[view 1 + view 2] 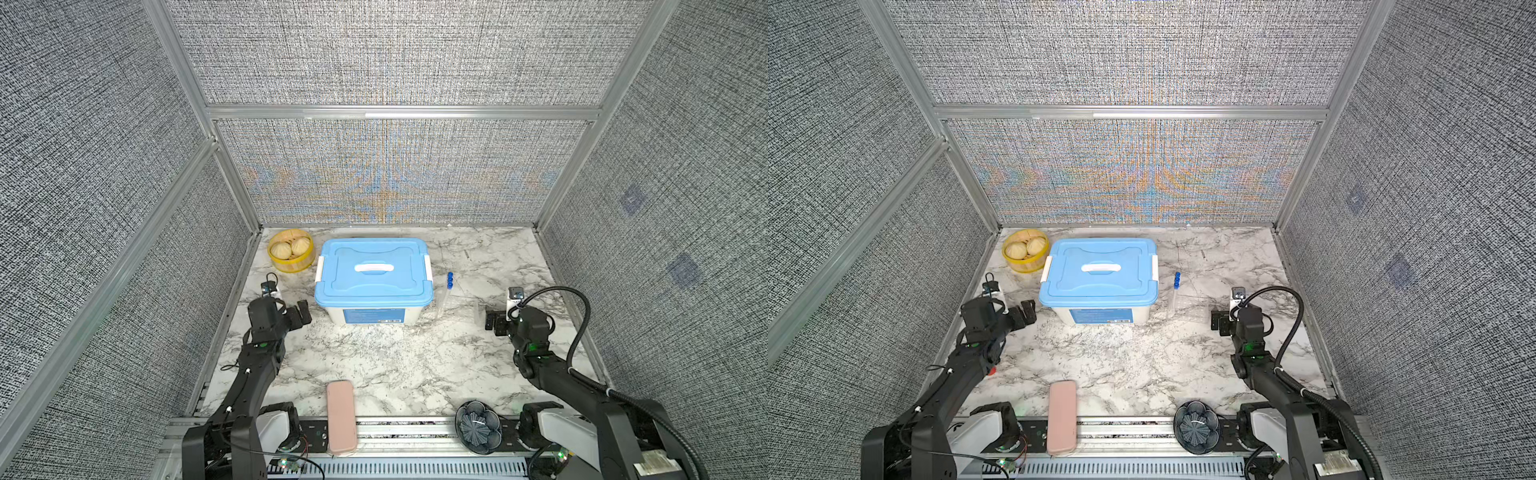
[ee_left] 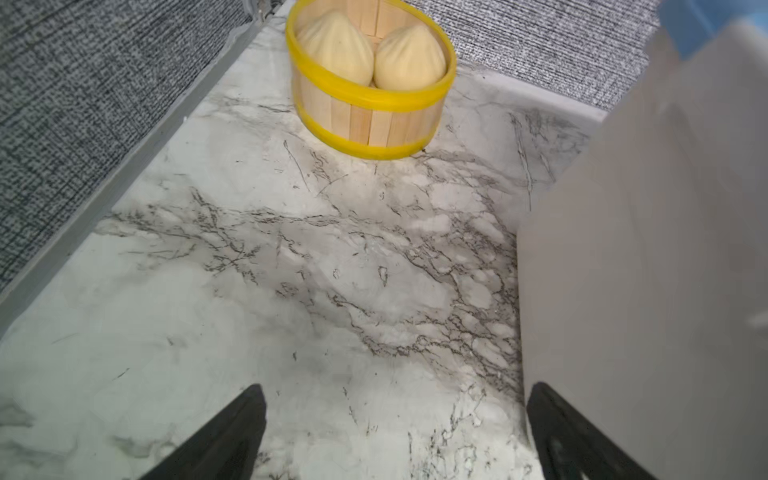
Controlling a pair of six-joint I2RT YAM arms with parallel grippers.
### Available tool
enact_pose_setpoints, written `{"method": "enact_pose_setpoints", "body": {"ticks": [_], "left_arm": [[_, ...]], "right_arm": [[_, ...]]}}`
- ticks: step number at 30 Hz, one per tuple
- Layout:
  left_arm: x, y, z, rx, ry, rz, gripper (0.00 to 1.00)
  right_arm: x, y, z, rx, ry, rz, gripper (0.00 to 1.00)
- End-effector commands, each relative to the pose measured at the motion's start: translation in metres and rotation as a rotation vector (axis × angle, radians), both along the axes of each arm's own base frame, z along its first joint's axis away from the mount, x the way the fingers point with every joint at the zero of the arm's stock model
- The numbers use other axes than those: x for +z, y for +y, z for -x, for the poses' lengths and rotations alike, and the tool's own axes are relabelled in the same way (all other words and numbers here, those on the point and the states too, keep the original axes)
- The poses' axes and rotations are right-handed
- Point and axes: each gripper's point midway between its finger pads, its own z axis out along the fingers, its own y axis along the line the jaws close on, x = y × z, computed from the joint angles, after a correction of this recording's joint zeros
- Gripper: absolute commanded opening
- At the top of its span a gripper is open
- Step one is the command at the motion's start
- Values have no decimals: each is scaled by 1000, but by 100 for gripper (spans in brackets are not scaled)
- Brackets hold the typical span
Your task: Organize the chemistry lab equipment
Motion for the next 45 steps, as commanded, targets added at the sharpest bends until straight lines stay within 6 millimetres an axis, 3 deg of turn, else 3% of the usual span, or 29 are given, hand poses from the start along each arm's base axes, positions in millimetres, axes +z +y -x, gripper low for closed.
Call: {"method": "enact_pose_setpoints", "body": {"ticks": [1, 8, 14, 22, 45], "left_arm": [[51, -12, -20, -131, -334, -127, 99], [39, -27, -31, -259, -385, -195, 99], [31, -25, -50, -239, -337, -138, 99], [7, -19, -67, -208, -339, -132, 99], [2, -12, -73, -168, -288, -133, 99]], "right_arm": [[22, 8, -14, 51, -96, -2, 99], [24, 13, -29, 86, -155, -31, 99], [-3, 13, -48, 87, -147, -54, 99], [-13, 4, -66, 29, -34, -47, 99], [-12, 4, -68, 27, -23, -47, 99]]}}
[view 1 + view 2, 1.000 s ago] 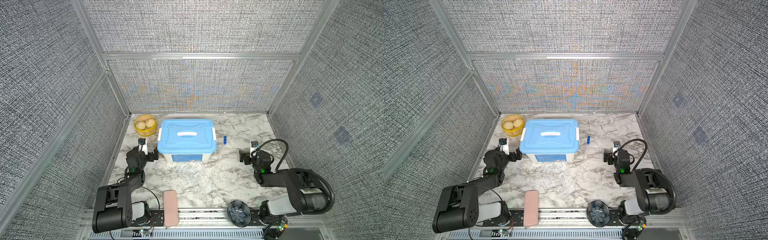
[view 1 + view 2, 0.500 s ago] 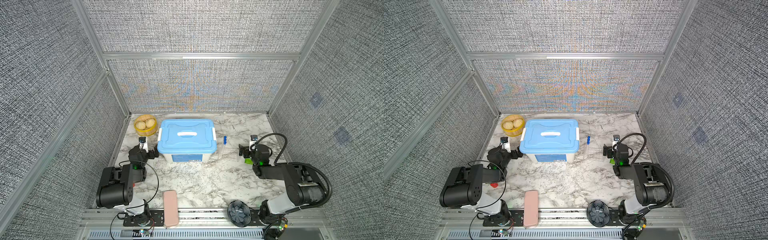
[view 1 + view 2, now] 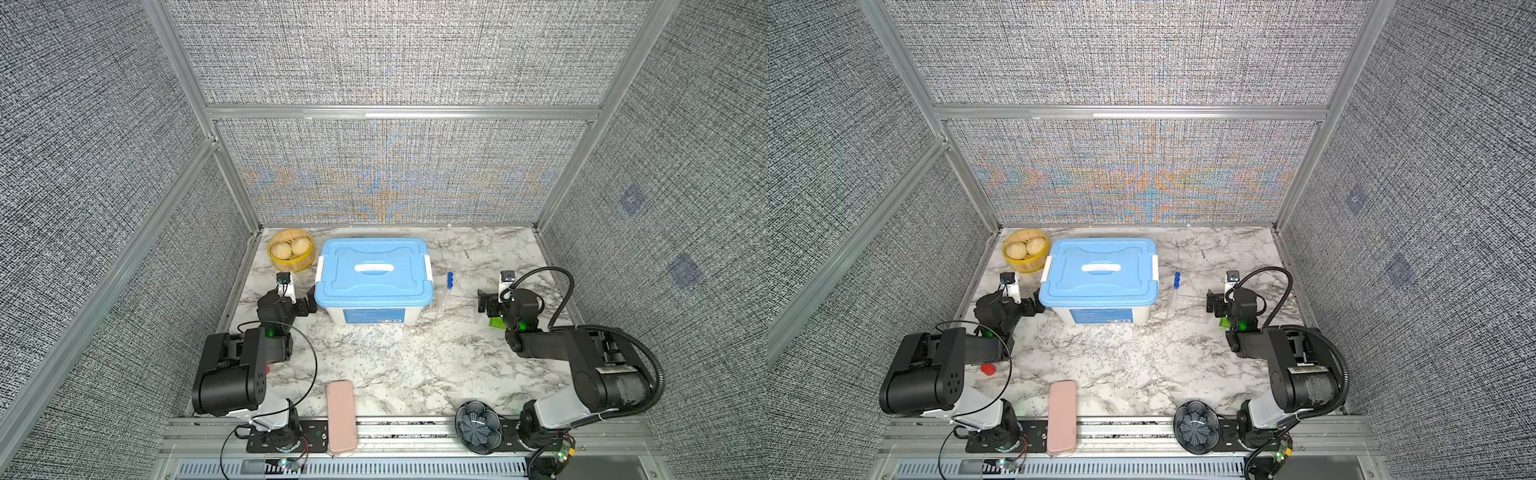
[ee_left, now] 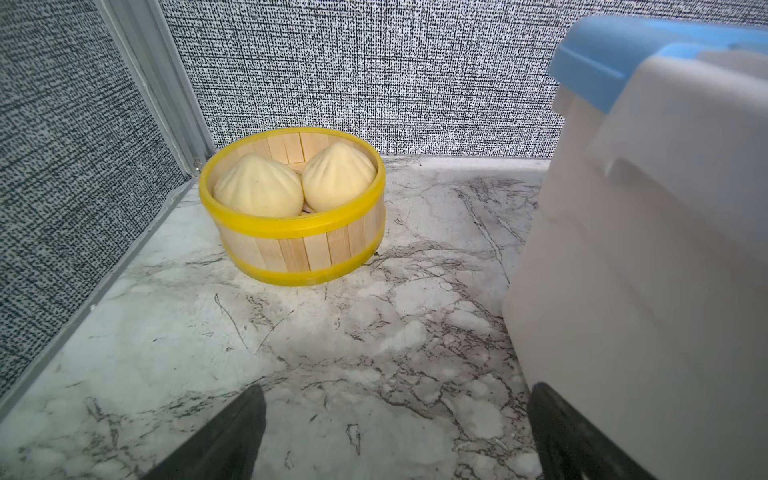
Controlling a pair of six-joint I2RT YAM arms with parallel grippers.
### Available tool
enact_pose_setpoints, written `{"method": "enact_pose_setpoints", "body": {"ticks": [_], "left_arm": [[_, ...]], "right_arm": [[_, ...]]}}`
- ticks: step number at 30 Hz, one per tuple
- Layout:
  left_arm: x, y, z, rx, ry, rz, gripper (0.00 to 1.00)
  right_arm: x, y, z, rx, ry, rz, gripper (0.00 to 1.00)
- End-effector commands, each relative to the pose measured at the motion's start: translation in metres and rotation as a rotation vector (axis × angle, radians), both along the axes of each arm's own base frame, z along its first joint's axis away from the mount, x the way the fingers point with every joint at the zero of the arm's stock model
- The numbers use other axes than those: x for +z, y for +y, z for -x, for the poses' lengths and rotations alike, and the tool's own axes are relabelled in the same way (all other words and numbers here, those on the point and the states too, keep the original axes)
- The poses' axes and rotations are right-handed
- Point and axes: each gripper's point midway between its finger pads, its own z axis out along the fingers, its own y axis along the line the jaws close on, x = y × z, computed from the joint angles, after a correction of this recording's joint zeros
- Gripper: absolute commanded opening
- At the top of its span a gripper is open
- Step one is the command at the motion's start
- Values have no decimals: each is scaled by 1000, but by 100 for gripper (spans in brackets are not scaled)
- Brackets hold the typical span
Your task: Organize the chemistry lab equipment
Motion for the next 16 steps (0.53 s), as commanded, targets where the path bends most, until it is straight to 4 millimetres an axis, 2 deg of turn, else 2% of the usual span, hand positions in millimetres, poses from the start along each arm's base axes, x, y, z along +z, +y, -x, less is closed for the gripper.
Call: {"method": "enact_pose_setpoints", "body": {"ticks": [1, 16], "left_arm": [[3, 0, -1, 2, -12, 1, 99], [4, 0, -1, 1, -13, 1, 99]], "right_arm": [[4, -1, -2, -9, -17, -5, 99], [5, -1, -2, -9, -23, -5, 99]]}}
